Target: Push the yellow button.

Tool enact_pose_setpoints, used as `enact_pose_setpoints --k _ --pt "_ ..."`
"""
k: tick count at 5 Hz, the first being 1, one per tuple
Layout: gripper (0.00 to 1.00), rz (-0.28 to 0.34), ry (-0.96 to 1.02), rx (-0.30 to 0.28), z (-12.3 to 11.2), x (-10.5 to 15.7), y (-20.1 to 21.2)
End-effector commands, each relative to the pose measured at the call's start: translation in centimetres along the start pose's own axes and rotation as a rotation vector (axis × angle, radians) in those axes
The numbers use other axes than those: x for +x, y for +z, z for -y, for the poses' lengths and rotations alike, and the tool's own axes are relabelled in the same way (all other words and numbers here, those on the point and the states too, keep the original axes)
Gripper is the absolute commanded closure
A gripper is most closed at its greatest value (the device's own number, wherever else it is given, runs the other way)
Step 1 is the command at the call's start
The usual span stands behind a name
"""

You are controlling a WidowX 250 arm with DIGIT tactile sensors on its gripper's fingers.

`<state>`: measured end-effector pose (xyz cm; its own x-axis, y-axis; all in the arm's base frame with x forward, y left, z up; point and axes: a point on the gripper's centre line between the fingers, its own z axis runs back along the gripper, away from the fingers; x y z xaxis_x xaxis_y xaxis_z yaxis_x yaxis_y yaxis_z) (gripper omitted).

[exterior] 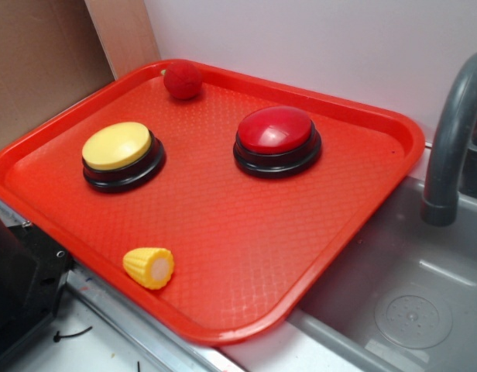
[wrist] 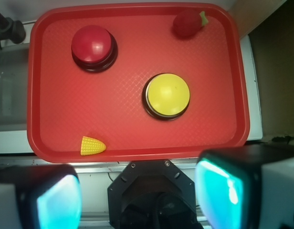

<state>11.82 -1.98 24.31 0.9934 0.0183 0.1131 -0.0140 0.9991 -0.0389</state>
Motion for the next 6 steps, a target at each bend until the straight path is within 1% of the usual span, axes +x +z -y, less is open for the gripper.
enact_pose_setpoints --k 1,2,3,4,5,6 --pt "0.0 0.0 0.0 0.0 0.0 0.0 0.0" --pt "0.0 0.044 0.108 0.034 -4.2 2.0 -3.3" --pt "0.0 0.067 0.082 0.053 -6.1 4.2 -5.6" --pt "0.0 0.043 -0.005 0.088 -7.3 5.1 -10.4" --pt "0.0 -0.024 -0.072 0.066 -8.0 4.8 -15.5" --pt "0.0 -0.049 -0.086 0.06 -8.9 4.2 -18.6"
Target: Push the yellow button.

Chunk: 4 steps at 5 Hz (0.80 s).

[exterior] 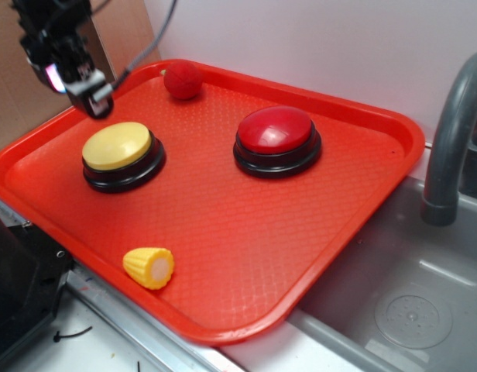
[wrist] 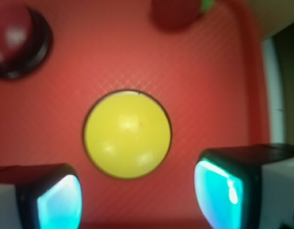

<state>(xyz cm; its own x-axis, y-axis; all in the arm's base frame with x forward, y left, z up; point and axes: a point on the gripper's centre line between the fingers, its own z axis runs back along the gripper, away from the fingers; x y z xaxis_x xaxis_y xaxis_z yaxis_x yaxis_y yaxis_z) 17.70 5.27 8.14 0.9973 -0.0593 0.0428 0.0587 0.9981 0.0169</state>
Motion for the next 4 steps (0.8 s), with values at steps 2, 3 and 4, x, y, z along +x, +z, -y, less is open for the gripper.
enact_pose_setpoints --k 2,3,4 --pt "0.0 0.007 -0.026 0.007 -0.2 0.9 -3.6" --pt "0.0 0.008 -0.03 0.006 0.2 1.3 -2.4" --pt "0.0 0.017 -0.007 -0.012 0.0 1.9 0.9"
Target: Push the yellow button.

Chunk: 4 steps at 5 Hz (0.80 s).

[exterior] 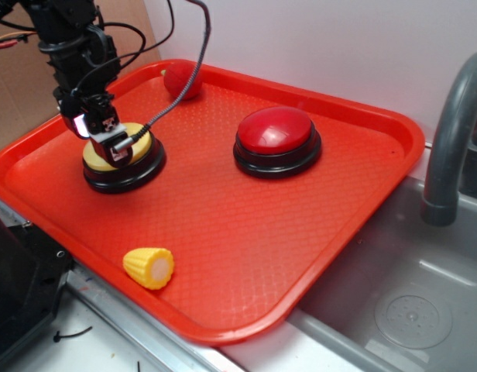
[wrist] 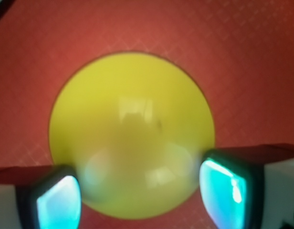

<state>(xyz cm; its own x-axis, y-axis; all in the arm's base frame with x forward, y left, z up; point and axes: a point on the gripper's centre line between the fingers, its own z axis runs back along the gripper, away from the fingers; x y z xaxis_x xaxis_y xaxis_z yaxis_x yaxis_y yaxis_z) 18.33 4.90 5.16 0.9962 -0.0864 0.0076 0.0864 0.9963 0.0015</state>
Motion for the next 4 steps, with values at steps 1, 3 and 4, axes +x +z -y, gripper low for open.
enact_pose_setpoints --k 1,3,4 --pt "0.0 0.041 0.038 0.01 -0.5 1.5 5.5" --pt "0.0 0.022 0.055 0.001 -0.8 1.3 6.8" --pt "0.0 0.021 0.062 0.001 -0.9 1.3 7.6"
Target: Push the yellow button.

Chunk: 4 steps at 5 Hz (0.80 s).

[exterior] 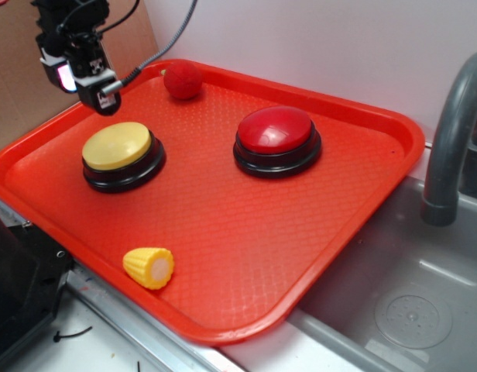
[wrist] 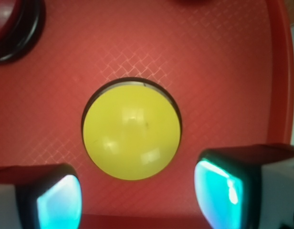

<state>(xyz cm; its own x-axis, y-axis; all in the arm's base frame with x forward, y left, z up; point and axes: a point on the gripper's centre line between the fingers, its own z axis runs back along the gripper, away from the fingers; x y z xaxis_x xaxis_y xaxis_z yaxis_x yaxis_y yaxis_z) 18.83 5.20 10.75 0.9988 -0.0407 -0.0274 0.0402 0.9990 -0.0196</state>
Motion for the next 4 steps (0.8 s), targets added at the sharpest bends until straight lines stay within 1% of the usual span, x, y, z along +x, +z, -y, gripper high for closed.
enact_pose_setpoints --k 1,4 --pt "0.0 0.049 0.02 0.022 -0.5 0.6 2.5" --pt "0.0 0.059 0.039 0.014 -0.3 0.3 4.6"
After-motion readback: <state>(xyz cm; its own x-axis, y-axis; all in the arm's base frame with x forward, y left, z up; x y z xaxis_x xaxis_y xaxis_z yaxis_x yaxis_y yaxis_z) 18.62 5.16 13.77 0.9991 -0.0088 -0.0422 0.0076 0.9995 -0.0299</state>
